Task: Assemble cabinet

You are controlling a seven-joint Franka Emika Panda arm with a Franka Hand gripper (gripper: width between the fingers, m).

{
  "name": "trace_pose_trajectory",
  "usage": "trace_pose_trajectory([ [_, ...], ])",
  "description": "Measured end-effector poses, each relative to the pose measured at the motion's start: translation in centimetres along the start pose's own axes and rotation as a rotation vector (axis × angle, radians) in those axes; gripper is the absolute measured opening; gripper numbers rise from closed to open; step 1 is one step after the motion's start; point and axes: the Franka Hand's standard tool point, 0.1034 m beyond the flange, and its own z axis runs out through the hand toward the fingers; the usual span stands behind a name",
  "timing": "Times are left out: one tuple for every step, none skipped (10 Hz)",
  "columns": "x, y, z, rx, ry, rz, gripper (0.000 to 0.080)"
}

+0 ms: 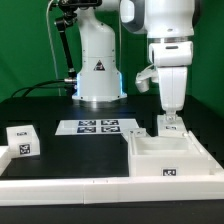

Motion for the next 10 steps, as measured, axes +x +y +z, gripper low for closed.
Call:
trace_pose_trajectory([
  [0.1,0.2,0.0,-0.001,0.002,0.002,0.0068],
  [0.3,0.3,0.0,-0.002,0.003,0.007,0.0068],
  [0.2,0.3,0.0,-0.001,0.003,0.008,0.0068],
  [0.2,0.3,0.0,-0.001,0.003,0.008,0.0068],
  [0.2,0.3,0.0,-0.001,0.003,0.008,0.0068],
  [0.2,0.3,0.1,-0.001,0.003,0.002,0.0068],
  [0.3,0.7,0.2,-0.004,0.007,-0.006,0.0068],
  [0.3,1.5,0.1,-0.008,0.009,-0.004,0.0068],
  [0.2,2.3,0.1,-0.01,0.01,-0.002,0.0068],
  [0.2,3.2,0.1,-0.014,0.014,0.004,0.0068],
])
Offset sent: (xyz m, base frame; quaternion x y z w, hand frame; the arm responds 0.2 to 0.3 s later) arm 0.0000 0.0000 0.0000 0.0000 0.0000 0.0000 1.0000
